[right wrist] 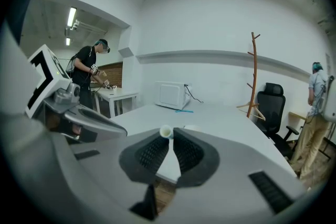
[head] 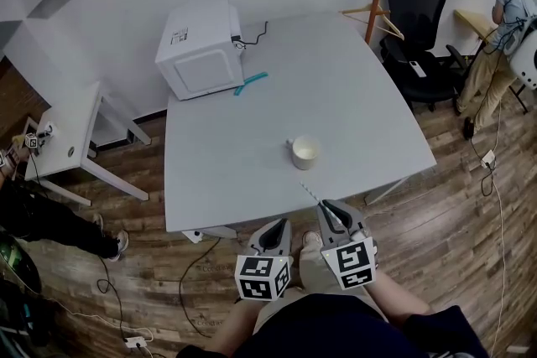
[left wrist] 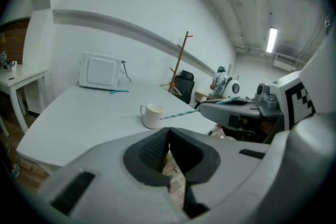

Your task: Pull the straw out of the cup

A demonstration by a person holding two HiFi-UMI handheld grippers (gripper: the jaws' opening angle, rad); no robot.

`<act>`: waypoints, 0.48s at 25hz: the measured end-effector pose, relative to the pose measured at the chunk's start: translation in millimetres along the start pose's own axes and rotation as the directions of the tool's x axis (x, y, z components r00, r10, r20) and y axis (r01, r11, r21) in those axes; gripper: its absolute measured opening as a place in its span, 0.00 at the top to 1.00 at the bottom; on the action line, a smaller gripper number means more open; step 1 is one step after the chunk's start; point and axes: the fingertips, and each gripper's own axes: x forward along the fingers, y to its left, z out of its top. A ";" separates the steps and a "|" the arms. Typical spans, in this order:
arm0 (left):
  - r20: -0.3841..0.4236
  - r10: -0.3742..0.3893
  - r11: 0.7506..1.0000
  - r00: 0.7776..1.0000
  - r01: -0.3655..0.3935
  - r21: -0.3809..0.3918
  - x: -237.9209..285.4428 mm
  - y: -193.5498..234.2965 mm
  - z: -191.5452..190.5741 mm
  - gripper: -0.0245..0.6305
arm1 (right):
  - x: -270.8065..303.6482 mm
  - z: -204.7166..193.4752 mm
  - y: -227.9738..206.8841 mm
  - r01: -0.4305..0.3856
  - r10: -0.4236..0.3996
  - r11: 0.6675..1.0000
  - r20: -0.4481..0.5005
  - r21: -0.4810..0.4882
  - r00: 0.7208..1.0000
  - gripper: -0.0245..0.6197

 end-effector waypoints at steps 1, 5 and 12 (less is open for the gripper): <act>0.001 -0.001 1.000 1.000 0.001 0.001 -2.8 -1.7 -1.3 0.94 | -3.7 -0.1 2.2 -0.001 0.001 1.000 0.003 0.001 1.000 0.90; 0.004 -0.004 1.000 1.000 0.004 0.004 -14.0 -8.5 -7.1 0.94 | -17.3 -0.8 11.6 -0.005 0.005 1.000 0.014 0.003 1.000 0.90; 0.013 0.001 1.000 1.000 -0.001 0.002 -33.0 -17.7 -15.5 0.94 | -37.8 -0.8 27.1 -0.019 0.019 1.000 0.034 0.011 0.999 0.90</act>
